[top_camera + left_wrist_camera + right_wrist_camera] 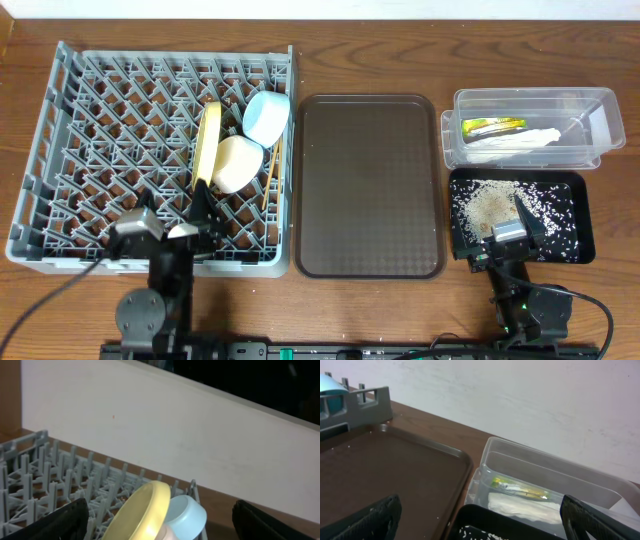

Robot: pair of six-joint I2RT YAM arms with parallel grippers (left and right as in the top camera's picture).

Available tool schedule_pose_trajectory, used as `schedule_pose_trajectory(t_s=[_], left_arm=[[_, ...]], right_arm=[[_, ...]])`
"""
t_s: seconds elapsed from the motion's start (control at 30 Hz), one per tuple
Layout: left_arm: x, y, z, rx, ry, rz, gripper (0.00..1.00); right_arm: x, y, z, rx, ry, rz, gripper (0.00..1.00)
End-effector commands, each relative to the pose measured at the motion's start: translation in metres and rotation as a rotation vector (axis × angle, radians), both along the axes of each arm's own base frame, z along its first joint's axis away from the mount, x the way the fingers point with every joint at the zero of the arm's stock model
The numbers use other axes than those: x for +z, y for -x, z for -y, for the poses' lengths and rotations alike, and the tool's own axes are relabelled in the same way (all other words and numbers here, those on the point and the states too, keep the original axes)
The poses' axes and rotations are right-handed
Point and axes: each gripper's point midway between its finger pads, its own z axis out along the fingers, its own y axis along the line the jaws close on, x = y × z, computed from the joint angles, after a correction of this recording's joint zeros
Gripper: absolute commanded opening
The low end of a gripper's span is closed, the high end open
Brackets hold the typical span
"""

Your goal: Sort waste into correct bins and load items into the dishwasher

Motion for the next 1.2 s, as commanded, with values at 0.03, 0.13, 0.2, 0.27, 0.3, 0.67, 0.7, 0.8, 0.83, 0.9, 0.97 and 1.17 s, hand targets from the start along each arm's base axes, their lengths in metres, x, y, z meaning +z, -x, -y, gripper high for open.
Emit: schedule_pose_trajectory(t_s=[0.03, 0.13, 0.2, 0.27, 0.3, 0.67, 0.7, 0.8, 0.83, 0.9, 0.97, 1.17], left_arm=[[-0.01, 0.007, -0.005, 0.02, -0.018, 0.046, 0.93], [-0.026, 0.001, -0.008, 0.033, -0.031, 0.031, 0.93], [-0.038, -0.003, -0.008, 0.036, -0.041, 0.021, 0.93], [-0.051, -0.006, -0.008, 0.035, -0.041, 0.01, 0.93], [-0.057, -0.008, -0.008, 0.035, -0.041, 0.004, 0.93], [-0.087, -0.011, -0.007, 0.031, -0.042, -0.078, 0.93], [-0.09, -0.011, -0.007, 0.031, -0.042, -0.09, 0.93], [-0.103, -0.011, -0.007, 0.03, -0.043, -0.143, 0.93], [-0.109, -0.01, -0.007, 0.03, -0.044, -0.168, 0.93], [-0.123, -0.009, -0.007, 0.028, -0.045, -0.229, 0.93], [-0.125, -0.009, -0.007, 0.028, -0.045, -0.235, 0.93], [-0.129, -0.009, -0.007, 0.027, -0.046, -0.253, 0.93]], right_arm=[[-0.001, 0.0, 0.001, -0.004, 0.009, 0.001, 0.99], [-0.001, 0.0, 0.001, -0.004, 0.009, 0.001, 0.99], [-0.001, 0.0, 0.001, -0.004, 0.009, 0.001, 0.99], [-0.001, 0.0, 0.001, -0.004, 0.009, 0.001, 0.99], [-0.001, 0.0, 0.001, -0.004, 0.009, 0.001, 0.99], [-0.001, 0.0, 0.001, -0.004, 0.009, 0.001, 0.99], [-0.001, 0.0, 0.001, -0.004, 0.009, 0.001, 0.99], [-0.001, 0.0, 0.001, -0.004, 0.009, 0.001, 0.99], [-0.001, 0.0, 0.001, -0.004, 0.009, 0.001, 0.99], [-0.001, 0.0, 0.001, -0.004, 0.009, 0.001, 0.99], [-0.001, 0.0, 0.001, -0.004, 0.009, 0.001, 0.99], [-0.001, 0.0, 0.001, -0.004, 0.009, 0.001, 0.99]])
